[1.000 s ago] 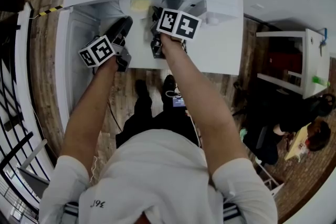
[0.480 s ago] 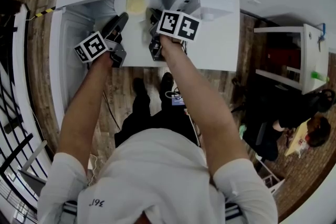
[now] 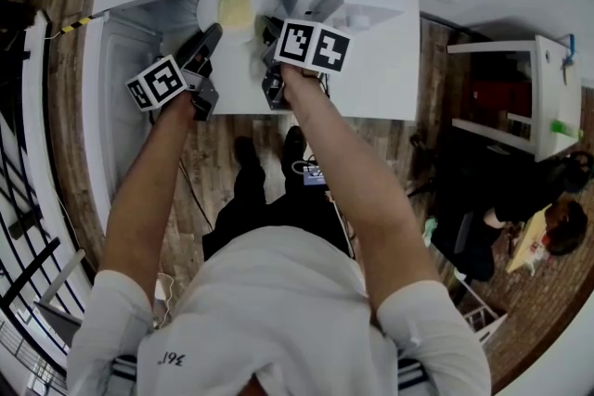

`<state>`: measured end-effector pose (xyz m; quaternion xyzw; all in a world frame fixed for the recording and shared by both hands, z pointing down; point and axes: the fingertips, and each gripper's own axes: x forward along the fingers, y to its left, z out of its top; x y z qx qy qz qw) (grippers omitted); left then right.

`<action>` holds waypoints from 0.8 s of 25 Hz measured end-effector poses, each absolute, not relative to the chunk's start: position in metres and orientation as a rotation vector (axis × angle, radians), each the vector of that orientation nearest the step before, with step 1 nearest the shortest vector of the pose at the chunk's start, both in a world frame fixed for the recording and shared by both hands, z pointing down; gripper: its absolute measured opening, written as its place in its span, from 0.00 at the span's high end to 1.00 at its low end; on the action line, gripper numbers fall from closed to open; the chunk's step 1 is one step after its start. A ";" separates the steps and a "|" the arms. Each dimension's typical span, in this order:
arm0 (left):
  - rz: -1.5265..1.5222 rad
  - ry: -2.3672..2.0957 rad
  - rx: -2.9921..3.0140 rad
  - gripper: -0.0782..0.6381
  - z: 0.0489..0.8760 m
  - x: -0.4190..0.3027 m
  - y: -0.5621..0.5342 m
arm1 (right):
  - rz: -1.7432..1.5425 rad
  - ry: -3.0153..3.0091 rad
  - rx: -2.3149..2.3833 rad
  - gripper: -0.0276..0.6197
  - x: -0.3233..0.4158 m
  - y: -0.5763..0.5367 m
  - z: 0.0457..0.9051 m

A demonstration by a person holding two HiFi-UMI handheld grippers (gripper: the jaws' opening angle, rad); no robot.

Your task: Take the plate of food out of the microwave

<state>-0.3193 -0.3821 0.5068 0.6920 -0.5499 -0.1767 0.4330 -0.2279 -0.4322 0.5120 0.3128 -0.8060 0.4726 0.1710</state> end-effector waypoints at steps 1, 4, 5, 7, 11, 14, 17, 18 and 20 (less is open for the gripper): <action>-0.441 -1.371 1.721 0.73 0.506 -0.319 -0.381 | 1.339 -2.294 0.887 0.86 -0.227 -0.432 0.510; -0.441 -1.373 1.715 0.74 0.502 -0.317 -0.379 | 1.331 -2.305 0.888 0.86 -0.226 -0.430 0.505; -0.438 -1.372 1.715 0.74 0.502 -0.317 -0.379 | 1.331 -2.307 0.889 0.86 -0.226 -0.430 0.505; -0.431 -1.368 1.713 0.74 0.501 -0.316 -0.380 | 1.331 -2.310 0.890 0.86 -0.225 -0.431 0.504; -0.424 -1.358 1.696 0.74 0.495 -0.312 -0.376 | 1.322 -2.328 0.884 0.86 -0.222 -0.429 0.496; -0.426 -1.343 1.689 0.74 0.488 -0.303 -0.367 | 1.318 -2.350 0.872 0.86 -0.215 -0.421 0.487; -0.432 -1.328 1.691 0.74 0.482 -0.293 -0.355 | 1.339 -2.360 0.868 0.86 -0.207 -0.412 0.482; -0.432 -1.326 1.693 0.74 0.480 -0.290 -0.351 | 1.345 -2.363 0.868 0.86 -0.204 -0.409 0.480; -0.430 -1.321 1.698 0.74 0.476 -0.284 -0.345 | 1.358 -2.368 0.869 0.86 -0.198 -0.403 0.476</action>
